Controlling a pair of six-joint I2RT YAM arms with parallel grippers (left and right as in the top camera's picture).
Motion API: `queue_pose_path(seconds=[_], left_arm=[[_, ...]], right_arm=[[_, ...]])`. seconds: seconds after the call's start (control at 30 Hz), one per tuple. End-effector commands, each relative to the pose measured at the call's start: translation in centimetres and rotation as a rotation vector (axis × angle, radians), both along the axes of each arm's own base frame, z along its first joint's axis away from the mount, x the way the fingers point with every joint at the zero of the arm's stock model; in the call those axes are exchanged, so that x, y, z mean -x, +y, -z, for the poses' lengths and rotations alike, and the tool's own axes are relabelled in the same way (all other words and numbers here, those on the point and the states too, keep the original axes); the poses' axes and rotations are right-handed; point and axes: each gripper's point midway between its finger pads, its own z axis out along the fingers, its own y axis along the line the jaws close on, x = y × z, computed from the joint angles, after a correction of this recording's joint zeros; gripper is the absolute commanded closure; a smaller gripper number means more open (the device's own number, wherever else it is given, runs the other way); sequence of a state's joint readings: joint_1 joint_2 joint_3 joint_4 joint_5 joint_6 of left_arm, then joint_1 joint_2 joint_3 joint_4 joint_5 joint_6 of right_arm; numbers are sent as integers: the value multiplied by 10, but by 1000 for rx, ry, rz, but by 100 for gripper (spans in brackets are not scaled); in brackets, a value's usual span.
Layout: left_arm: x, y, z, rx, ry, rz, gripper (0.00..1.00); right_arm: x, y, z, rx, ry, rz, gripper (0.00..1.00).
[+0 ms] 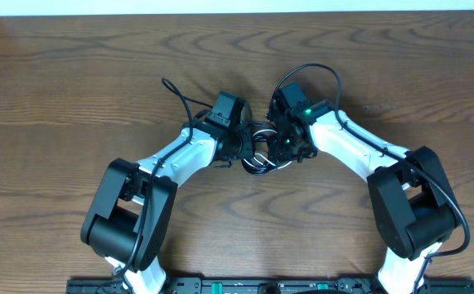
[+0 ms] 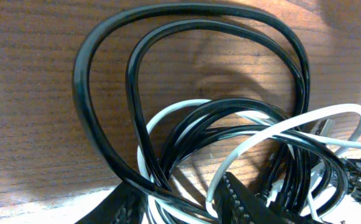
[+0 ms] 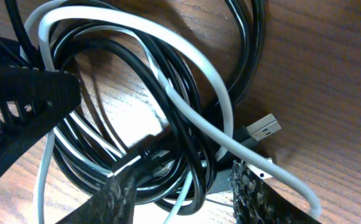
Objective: Untangle cables
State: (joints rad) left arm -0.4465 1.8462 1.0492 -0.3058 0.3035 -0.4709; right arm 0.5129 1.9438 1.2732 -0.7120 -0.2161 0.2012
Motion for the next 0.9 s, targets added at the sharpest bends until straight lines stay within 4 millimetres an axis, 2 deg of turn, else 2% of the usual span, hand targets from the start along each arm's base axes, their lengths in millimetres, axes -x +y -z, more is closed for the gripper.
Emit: queue_pose_path(seconds=[0.0, 0.27, 0.5, 0.87], left_arm=[[0, 7, 9, -43, 4, -10, 62], [0, 7, 9, -44, 4, -10, 62], [0, 7, 9, -44, 4, -10, 55], [-4, 4, 7, -33, -17, -11, 55]], right_arm=[[2, -5, 10, 21, 21, 10, 55], [-6, -34, 15, 138, -6, 47, 55], [-3, -32, 17, 142, -7, 32, 56], [-5, -31, 16, 138, -14, 33, 59]])
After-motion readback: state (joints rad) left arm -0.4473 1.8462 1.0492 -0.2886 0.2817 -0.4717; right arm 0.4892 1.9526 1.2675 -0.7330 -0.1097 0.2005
